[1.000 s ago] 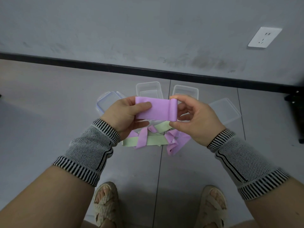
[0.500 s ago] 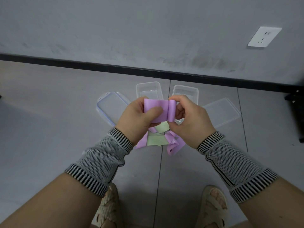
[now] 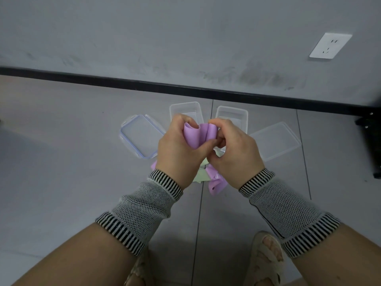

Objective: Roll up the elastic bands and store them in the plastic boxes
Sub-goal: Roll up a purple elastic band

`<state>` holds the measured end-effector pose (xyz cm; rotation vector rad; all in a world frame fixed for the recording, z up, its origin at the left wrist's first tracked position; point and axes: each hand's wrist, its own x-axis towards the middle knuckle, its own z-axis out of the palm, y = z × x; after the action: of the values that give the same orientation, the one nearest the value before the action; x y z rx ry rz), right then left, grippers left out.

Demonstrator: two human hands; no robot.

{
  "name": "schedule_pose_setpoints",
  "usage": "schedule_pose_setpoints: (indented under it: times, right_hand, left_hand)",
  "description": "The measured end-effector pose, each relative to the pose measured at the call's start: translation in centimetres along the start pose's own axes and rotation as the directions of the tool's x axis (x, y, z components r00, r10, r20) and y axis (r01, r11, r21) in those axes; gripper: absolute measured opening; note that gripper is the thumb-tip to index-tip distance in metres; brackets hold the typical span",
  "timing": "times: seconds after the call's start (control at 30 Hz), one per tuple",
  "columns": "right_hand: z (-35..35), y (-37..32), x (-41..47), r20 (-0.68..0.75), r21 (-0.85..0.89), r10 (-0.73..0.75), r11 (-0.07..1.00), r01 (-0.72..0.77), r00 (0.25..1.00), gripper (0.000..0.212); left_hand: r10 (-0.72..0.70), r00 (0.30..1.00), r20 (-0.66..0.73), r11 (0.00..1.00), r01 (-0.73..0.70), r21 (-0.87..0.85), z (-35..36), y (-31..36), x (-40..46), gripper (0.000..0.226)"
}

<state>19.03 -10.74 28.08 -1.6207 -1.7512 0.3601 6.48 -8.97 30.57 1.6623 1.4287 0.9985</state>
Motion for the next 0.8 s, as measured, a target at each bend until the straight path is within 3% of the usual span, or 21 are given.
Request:
schedule_pose_setpoints:
  times: [0.1, 0.27, 0.43, 0.5, 0.7, 0.8]
  right_hand:
    - [-0.1, 0.1, 0.0, 0.007, 0.083, 0.011, 0.996, -0.012, 1.0, 0.046]
    - [-0.8, 0.2, 0.1, 0.048, 0.385, 0.065, 0.92, -0.079, 0.997, 0.062]
    - [-1.9, 0.1, 0.2, 0.089, 0.45, 0.016, 0.891, -0.054, 0.996, 0.066]
    - [-2.0, 0.2, 0.1, 0.053, 0.407, -0.001, 0.913, -0.021, 0.999, 0.061]
    - [-1.6, 0.5, -0.1, -0.05, 0.032, -0.151, 0.988, 0.153, 0.987, 0.046]
    - [-1.4, 0.5, -0.1, -0.07, 0.01, -0.168, 0.986, 0.169, 0.983, 0.045]
  left_hand:
    - [-0.009, 1.0, 0.016, 1.0, 0.009, -0.006, -0.2, 0.0, 0.3, 0.044]
    - [-0.025, 0.996, 0.085, 0.994, 0.034, -0.101, -1.0, 0.1, 1.1, 0.037]
    - [-0.029, 0.979, 0.203, 0.953, 0.088, -0.289, -2.2, 0.2, 1.4, 0.029]
    - [-0.004, 0.978, 0.21, 0.955, 0.066, -0.29, -2.3, 0.3, 1.4, 0.027]
    - [0.068, 0.987, 0.143, 0.994, -0.056, -0.089, -1.6, 0.2, 0.5, 0.027]
    - [0.067, 0.99, 0.121, 0.997, -0.061, -0.051, -1.5, 0.2, 0.4, 0.031]
